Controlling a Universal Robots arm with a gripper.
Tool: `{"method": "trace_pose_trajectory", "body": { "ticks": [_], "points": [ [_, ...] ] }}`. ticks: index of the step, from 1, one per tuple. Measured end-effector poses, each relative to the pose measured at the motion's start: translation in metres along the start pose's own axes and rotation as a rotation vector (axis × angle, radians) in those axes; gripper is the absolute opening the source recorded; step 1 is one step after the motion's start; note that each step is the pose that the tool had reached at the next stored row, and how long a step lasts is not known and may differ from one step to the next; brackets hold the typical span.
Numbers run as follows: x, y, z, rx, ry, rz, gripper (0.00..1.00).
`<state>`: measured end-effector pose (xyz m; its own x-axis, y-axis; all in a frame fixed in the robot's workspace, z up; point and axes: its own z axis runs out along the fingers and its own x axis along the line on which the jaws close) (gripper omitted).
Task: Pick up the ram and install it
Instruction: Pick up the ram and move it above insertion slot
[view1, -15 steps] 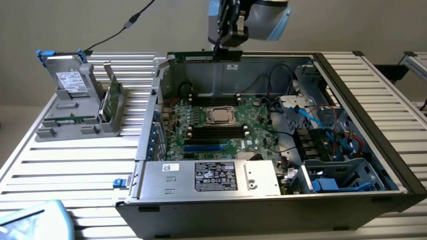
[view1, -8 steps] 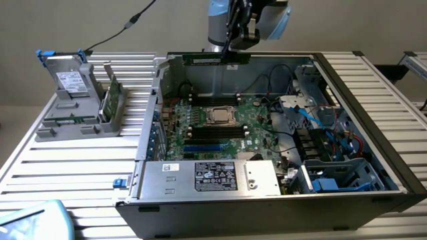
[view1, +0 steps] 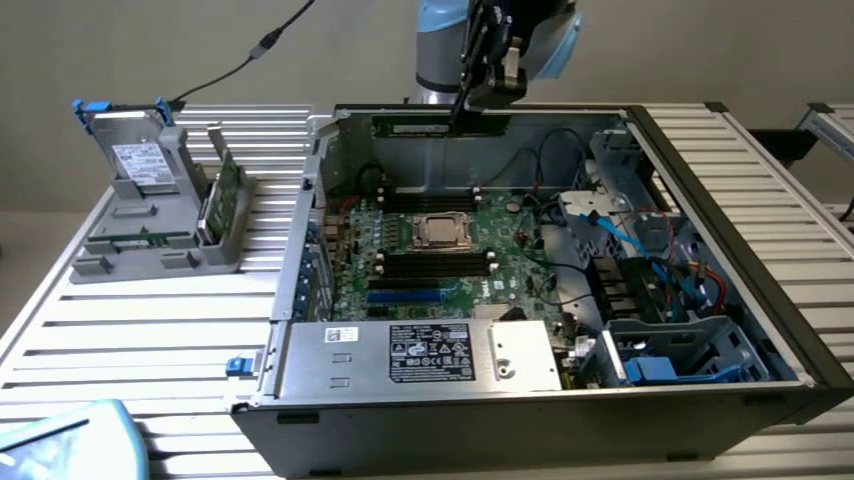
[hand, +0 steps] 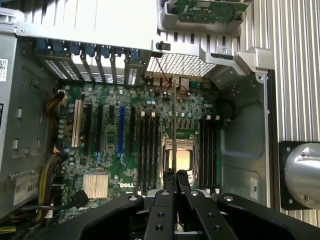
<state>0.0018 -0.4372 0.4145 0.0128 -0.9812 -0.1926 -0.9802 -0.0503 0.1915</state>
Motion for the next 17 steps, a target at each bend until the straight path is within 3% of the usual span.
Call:
{"method": "trace_pose_trajectory", "body": {
  "ticks": [4,7,9,14,17],
  "points": [
    [0.001,-0.0009,0.0044,0.0108,-0.0091,0.047,0.13],
    [0.001,-0.0014,0.0067,0.0167,-0.0097,0.072,0.13],
    [0.002,-0.0016,0.0077,0.0194,-0.0039,0.083,0.13],
    [0.002,-0.003,0.01,0.0222,0.0247,0.098,0.13],
    [0.003,-0.0042,0.0126,0.0231,0.0311,0.104,0.13]
  ]
}}
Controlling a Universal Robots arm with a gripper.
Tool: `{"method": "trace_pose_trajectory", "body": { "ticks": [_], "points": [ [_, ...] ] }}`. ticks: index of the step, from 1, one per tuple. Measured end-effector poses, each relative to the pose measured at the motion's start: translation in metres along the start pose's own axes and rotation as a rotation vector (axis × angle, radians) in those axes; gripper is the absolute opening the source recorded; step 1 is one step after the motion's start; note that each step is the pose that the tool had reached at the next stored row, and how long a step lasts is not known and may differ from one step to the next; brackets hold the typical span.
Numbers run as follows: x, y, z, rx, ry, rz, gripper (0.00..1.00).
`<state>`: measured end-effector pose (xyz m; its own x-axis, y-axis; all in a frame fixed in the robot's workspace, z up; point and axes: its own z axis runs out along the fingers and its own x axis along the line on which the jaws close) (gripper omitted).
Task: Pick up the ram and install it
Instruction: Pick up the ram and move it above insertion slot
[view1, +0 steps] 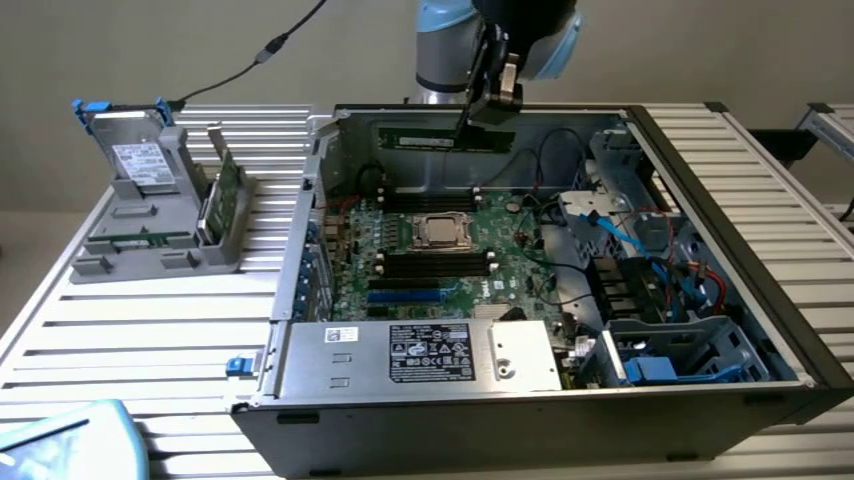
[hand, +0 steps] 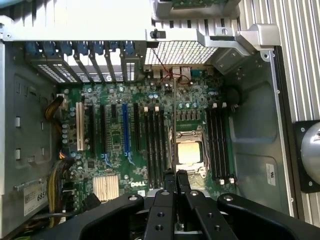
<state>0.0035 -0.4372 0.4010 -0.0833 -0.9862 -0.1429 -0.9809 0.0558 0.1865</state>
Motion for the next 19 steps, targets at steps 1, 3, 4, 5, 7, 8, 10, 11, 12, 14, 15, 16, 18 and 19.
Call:
{"method": "trace_pose_trajectory", "body": {
  "ticks": [1,3,4,5,7,8,10,11,12,14,15,16,18,19],
  "points": [
    [0.0,-0.0003,0.0013,0.0002,0.0006,0.001,0.13],
    [0.001,-0.001,0.0043,0.0005,0.0014,0.002,0.13],
    [0.001,-0.0013,0.0059,0.0005,0.0021,0.002,0.13],
    [0.001,-0.0017,0.0075,0.0006,0.0026,0.002,0.13],
    [0.002,-0.0024,0.0109,0.0009,0.004,0.002,0.13],
    [0.002,-0.0027,0.0124,0.001,0.0054,0.002,0.13],
    [0.002,-0.0035,0.015,0.0014,0.0091,0.003,0.13],
    [0.002,-0.004,0.0163,0.0016,0.0113,0.003,0.13],
    [0.003,-0.0045,0.0178,0.0018,0.0131,0.004,0.13],
    [0.003,-0.0053,0.0206,0.0021,0.017,0.004,0.13],
    [0.003,-0.0057,0.0221,0.0022,0.0188,0.004,0.13],
    [0.003,-0.0061,0.0235,0.0023,0.0208,0.004,0.13],
    [0.004,-0.0069,0.0265,0.0023,0.0248,0.003,0.13],
    [0.004,-0.0074,0.028,0.0024,0.0269,0.002,0.13]
  ]
}}
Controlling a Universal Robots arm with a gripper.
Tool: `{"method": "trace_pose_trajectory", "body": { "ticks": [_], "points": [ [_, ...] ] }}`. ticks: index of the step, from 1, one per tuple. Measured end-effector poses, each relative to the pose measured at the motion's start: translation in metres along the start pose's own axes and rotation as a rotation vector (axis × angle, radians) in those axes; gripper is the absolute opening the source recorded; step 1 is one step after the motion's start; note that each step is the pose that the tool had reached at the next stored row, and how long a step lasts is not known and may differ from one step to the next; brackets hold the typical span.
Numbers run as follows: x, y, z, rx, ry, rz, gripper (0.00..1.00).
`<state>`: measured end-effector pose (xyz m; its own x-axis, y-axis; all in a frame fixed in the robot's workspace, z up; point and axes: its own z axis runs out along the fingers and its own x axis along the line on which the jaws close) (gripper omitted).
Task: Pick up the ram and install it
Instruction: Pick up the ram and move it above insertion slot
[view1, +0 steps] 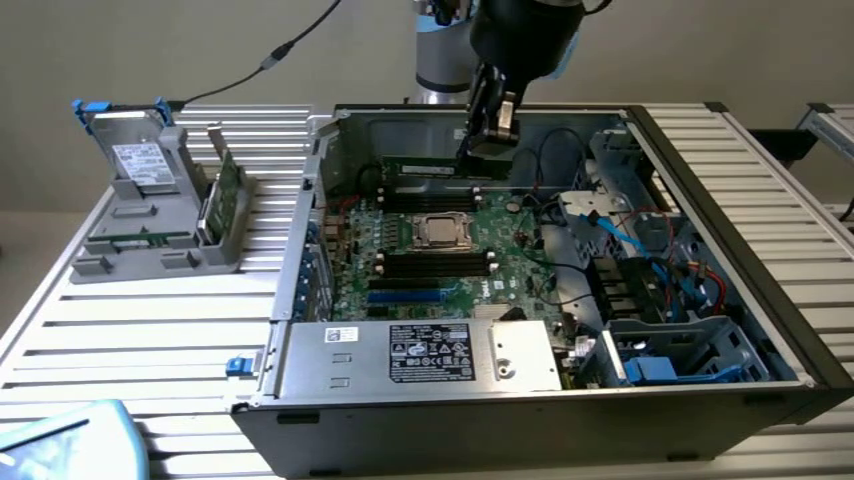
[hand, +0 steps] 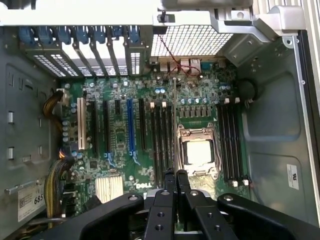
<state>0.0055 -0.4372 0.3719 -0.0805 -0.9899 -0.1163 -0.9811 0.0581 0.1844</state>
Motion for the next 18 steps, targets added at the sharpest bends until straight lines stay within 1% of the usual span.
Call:
{"method": "trace_pose_trajectory", "body": {
  "ticks": [4,8,14,15,18],
  "points": [
    [0.001,-0.0018,0.0056,-0.0004,0.0089,-0.007,0.13],
    [0.001,-0.0036,0.0109,-0.0017,0.0193,-0.022,0.13],
    [0.002,-0.0054,0.0183,-0.005,0.0357,-0.056,0.13],
    [0.002,-0.0056,0.0191,-0.0052,0.0371,-0.059,0.13],
    [0.002,-0.0056,0.0192,-0.0053,0.0374,-0.06,0.13]
  ]
}}
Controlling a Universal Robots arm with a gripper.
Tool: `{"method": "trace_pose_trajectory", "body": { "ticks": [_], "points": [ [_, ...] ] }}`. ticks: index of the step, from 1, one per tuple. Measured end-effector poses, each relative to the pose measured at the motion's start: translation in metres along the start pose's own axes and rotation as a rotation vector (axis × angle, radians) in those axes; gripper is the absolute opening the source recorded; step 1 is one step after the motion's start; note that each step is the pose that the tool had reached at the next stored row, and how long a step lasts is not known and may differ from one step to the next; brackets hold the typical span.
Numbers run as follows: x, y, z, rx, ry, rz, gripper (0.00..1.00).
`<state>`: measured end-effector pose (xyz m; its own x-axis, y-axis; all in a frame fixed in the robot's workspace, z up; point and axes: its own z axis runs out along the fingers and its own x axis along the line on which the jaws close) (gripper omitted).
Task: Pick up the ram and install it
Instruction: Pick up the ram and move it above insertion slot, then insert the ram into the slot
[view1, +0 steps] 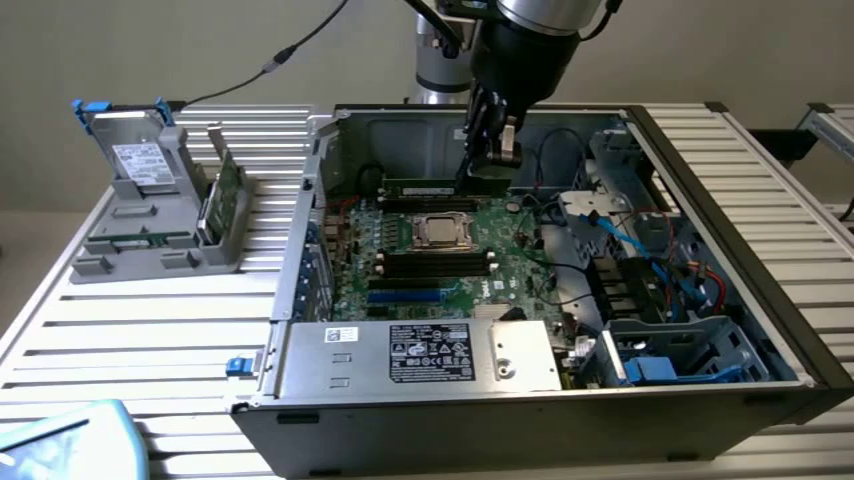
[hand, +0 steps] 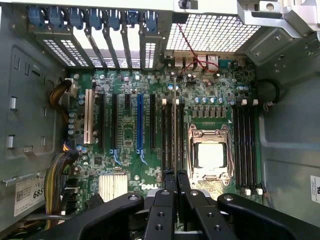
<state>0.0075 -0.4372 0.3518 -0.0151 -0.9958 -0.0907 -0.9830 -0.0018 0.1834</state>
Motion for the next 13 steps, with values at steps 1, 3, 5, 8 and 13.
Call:
{"method": "trace_pose_trajectory", "body": {
  "ticks": [1,3,5,8,13],
  "points": [
    [0.0,0.0,0.0001,0.0,-0.0002,0.0,0.13],
    [0.0,0.0,0.0001,0.0,-0.0001,0.0,0.13],
    [0.0,0.0,0.0001,0.0,-0.0002,0.0,0.13],
    [0.0,0.0,0.0001,0.0,-0.0002,0.0,0.13],
    [0.0001,-0.0001,0.0008,0.0002,-0.0027,0.0,0.13]
  ]
}}
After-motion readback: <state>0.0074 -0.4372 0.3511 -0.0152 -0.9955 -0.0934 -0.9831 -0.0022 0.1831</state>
